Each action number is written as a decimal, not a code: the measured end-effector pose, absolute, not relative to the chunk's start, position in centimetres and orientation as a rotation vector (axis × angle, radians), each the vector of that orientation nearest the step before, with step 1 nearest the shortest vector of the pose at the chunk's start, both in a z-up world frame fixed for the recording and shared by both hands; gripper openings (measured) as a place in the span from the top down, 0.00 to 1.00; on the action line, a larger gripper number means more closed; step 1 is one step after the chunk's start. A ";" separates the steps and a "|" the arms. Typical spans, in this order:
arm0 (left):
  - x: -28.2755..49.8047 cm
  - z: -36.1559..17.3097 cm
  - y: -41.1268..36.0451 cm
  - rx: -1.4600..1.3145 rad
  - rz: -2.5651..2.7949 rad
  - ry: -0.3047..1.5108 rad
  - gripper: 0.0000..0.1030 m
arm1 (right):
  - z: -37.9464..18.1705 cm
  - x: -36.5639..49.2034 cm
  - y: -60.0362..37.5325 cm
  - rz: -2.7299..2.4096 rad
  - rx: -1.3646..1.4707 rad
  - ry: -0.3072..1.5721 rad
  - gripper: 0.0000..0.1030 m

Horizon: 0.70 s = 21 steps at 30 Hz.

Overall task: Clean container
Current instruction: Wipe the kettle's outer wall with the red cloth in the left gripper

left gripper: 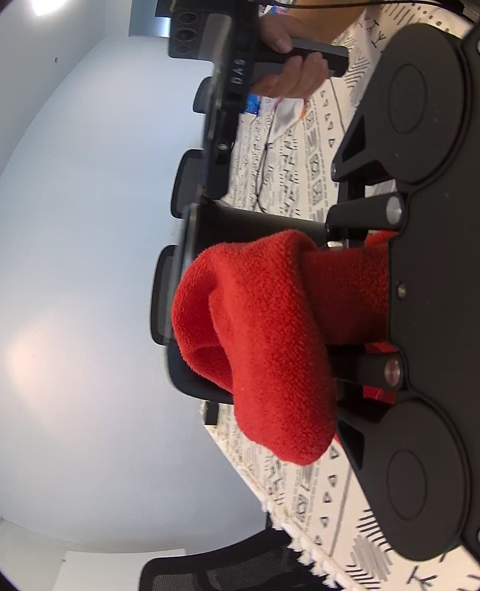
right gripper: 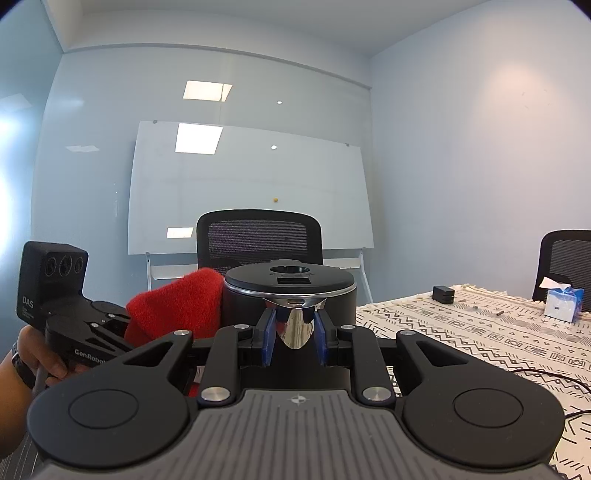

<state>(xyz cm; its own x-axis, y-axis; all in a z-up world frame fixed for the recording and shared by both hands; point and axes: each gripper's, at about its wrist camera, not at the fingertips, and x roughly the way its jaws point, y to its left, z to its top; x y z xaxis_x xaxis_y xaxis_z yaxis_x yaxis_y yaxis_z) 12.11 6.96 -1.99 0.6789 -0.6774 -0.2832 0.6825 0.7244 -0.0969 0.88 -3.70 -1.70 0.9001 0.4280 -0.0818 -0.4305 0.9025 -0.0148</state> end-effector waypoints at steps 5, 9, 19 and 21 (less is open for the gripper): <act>11.8 -2.4 6.6 0.019 -0.759 0.302 0.68 | -1.7 0.9 -3.6 0.438 -0.029 0.071 0.79; 12.0 -3.8 6.6 0.005 -0.751 0.338 0.68 | -1.7 0.9 -3.6 0.436 -0.026 0.069 0.79; 11.5 -1.7 6.4 0.035 -0.750 0.289 0.68 | -1.8 0.8 -3.8 0.436 -0.015 0.070 0.79; 11.4 -2.3 6.3 0.035 -0.751 0.293 0.67 | -1.7 0.9 -3.8 0.436 -0.015 0.069 0.79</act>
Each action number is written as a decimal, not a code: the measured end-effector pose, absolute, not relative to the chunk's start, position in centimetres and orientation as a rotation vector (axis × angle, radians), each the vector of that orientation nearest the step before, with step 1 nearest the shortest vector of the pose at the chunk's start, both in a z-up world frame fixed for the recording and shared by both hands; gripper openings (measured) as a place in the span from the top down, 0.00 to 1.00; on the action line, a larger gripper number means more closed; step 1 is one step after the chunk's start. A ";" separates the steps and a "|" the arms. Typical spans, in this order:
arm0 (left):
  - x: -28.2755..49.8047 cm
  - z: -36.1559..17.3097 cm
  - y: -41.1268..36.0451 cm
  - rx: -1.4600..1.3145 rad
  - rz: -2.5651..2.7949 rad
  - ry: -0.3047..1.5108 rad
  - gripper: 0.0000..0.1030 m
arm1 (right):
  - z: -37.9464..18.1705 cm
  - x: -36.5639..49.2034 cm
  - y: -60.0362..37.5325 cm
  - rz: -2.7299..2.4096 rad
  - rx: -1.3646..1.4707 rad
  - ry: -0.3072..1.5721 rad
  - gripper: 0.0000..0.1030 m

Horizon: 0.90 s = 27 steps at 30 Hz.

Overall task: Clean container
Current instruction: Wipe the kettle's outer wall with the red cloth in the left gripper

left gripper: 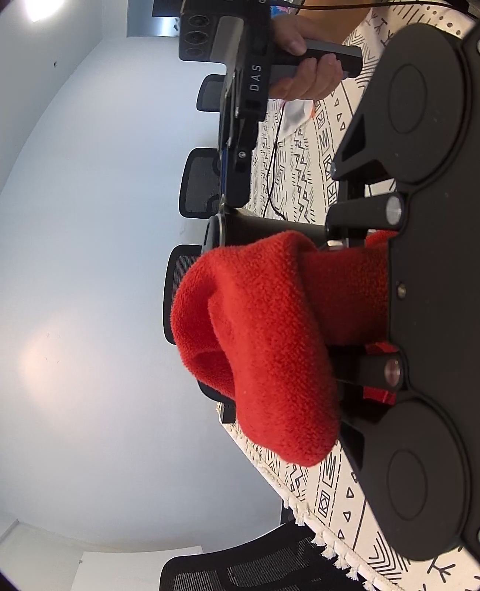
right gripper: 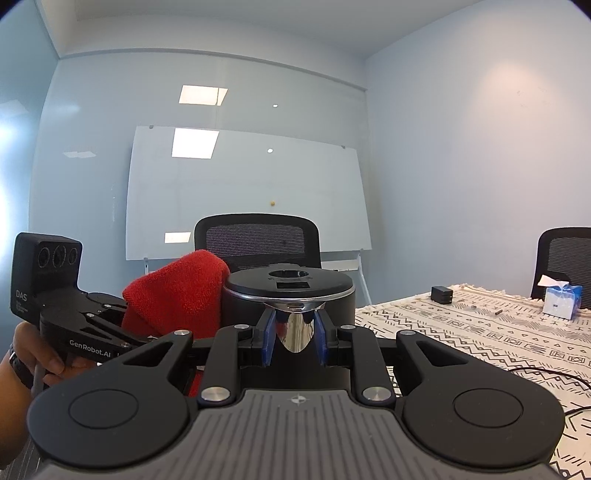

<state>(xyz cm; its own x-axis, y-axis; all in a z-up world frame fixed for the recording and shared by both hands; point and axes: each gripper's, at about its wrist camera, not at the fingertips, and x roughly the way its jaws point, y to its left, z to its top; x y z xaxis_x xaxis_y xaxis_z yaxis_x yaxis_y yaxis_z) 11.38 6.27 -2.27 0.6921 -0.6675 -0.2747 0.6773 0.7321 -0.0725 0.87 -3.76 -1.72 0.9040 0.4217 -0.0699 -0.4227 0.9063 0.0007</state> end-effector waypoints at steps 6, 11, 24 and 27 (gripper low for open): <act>11.5 -3.9 6.2 0.036 -0.751 0.350 0.67 | -1.7 0.9 -3.8 0.438 -0.007 0.069 0.79; 10.8 -2.1 6.0 0.052 -0.763 0.305 0.67 | -1.8 0.9 -3.7 0.435 -0.004 0.071 0.79; 10.1 -3.0 5.3 0.082 -0.770 0.328 0.67 | -1.4 1.0 -3.7 0.435 0.004 0.073 0.79; 9.6 -1.9 5.0 0.099 -0.770 0.286 0.67 | -1.4 1.0 -3.7 0.435 0.005 0.072 0.79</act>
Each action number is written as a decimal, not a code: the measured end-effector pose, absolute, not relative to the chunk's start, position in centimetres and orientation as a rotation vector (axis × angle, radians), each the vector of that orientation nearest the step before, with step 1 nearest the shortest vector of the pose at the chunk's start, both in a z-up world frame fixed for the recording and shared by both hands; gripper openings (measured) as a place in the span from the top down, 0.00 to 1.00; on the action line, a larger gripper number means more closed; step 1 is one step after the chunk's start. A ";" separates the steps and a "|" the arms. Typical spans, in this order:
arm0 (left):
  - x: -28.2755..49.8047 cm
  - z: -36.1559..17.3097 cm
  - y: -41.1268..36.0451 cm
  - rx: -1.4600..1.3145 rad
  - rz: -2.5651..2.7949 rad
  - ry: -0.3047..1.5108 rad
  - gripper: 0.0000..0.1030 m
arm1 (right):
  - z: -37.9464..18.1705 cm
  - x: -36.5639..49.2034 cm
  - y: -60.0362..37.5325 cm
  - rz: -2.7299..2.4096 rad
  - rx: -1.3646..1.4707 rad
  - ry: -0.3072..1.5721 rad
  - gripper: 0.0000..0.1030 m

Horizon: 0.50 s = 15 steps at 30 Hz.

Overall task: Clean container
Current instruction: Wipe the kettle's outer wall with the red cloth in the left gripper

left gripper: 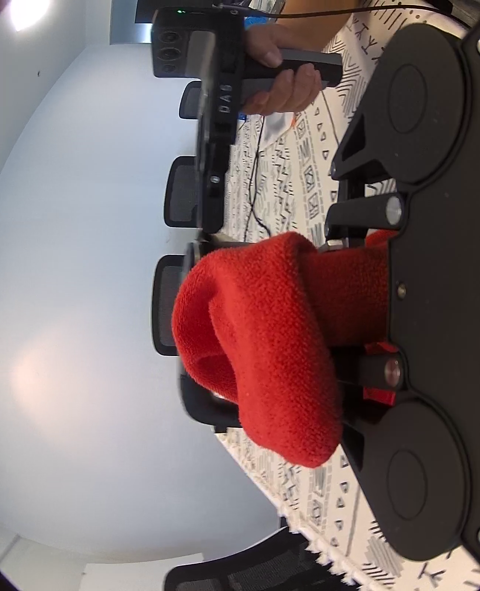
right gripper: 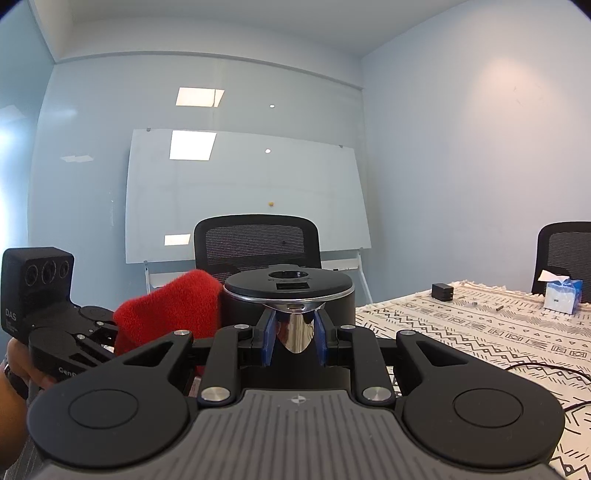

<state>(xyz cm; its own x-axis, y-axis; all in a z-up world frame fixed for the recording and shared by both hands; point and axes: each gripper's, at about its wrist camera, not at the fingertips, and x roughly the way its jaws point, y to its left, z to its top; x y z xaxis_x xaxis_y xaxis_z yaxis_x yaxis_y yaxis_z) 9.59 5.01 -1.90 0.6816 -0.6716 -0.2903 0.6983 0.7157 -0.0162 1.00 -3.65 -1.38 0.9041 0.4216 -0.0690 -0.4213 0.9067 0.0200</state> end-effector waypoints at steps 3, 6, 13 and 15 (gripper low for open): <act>9.2 -1.7 4.7 0.113 -0.770 0.270 0.67 | -1.4 0.9 -3.7 0.434 0.004 0.072 0.79; 9.1 -2.8 4.5 0.108 -0.779 0.293 0.67 | -1.4 0.9 -3.6 0.433 0.005 0.071 0.79; 9.1 -3.0 4.1 0.124 -0.765 0.312 0.67 | -1.5 1.0 -3.5 0.433 0.010 0.071 0.79; 8.9 -2.4 4.2 0.131 -0.757 0.290 0.67 | -1.5 0.9 -3.4 0.432 0.010 0.072 0.79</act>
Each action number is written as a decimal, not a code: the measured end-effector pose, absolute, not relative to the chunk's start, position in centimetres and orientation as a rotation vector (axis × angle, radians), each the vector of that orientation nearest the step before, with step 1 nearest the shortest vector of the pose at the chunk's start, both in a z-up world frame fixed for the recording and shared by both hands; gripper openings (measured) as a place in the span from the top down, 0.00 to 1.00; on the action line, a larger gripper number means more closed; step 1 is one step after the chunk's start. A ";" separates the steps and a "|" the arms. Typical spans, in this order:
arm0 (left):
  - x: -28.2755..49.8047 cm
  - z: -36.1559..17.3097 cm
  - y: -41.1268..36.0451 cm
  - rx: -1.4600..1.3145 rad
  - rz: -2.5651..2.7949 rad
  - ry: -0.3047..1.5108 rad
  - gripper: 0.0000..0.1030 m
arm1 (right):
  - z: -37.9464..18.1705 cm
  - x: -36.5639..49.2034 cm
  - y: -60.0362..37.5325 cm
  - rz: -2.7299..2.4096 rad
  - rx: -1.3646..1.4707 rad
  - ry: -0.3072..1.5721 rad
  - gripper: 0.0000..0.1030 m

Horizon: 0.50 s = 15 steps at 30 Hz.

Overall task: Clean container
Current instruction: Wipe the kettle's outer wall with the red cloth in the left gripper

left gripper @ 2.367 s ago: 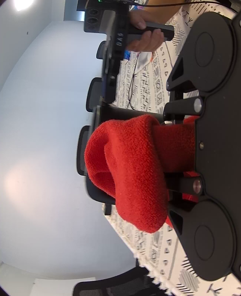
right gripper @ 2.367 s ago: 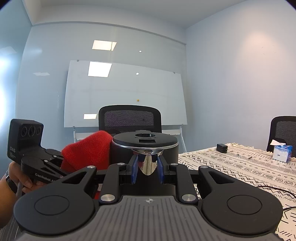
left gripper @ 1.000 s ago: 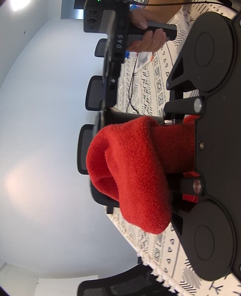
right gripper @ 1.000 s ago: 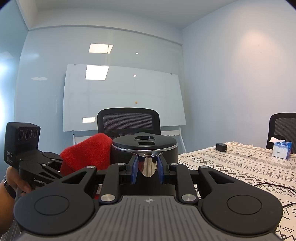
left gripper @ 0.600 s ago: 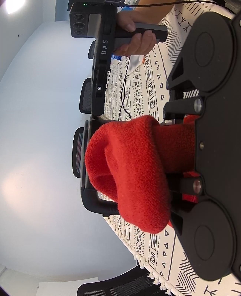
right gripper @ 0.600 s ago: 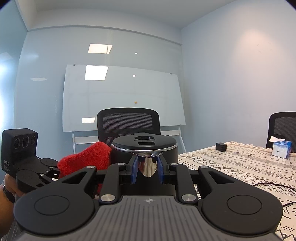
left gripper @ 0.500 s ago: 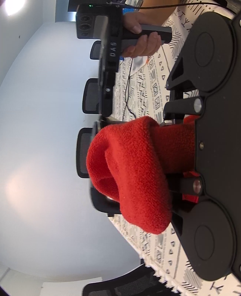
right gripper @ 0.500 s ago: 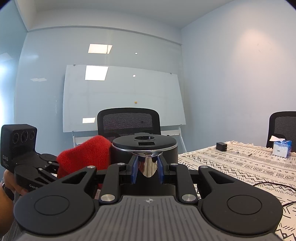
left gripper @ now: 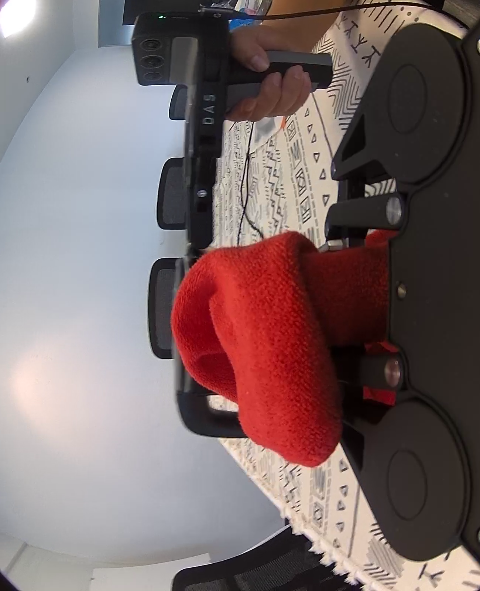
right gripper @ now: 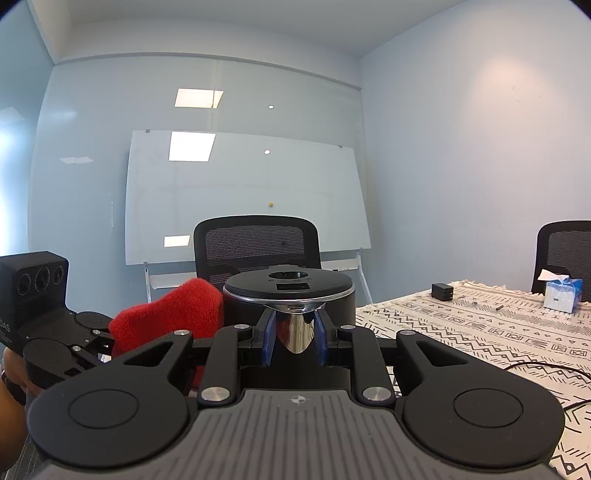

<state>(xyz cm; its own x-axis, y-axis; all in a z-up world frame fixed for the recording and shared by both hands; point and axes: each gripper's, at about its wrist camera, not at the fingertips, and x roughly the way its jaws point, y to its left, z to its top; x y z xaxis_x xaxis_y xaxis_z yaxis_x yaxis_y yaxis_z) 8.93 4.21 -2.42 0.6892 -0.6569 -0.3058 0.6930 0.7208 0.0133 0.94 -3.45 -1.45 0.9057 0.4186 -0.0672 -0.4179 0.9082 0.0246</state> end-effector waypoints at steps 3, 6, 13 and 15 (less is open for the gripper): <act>8.7 -2.3 4.7 0.134 -0.753 0.278 0.67 | -1.4 0.9 -3.5 0.431 0.009 0.071 0.79; 8.9 -3.0 4.5 0.131 -0.758 0.292 0.67 | -1.4 0.9 -3.4 0.430 0.009 0.071 0.79; 9.1 -2.4 4.7 0.115 -0.760 0.293 0.67 | -1.4 0.9 -3.3 0.429 0.014 0.069 0.79; 8.9 -1.8 4.8 0.112 -0.756 0.268 0.67 | -1.5 0.9 -3.3 0.428 0.014 0.069 0.79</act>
<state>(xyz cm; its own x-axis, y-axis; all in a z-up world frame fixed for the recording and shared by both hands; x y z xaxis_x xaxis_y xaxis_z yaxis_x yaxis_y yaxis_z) 8.93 4.84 -1.82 0.6954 -0.6620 -0.2795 0.6903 0.7235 0.0039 0.86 -3.27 -1.45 0.9076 0.4149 -0.0641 -0.4140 0.9099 0.0278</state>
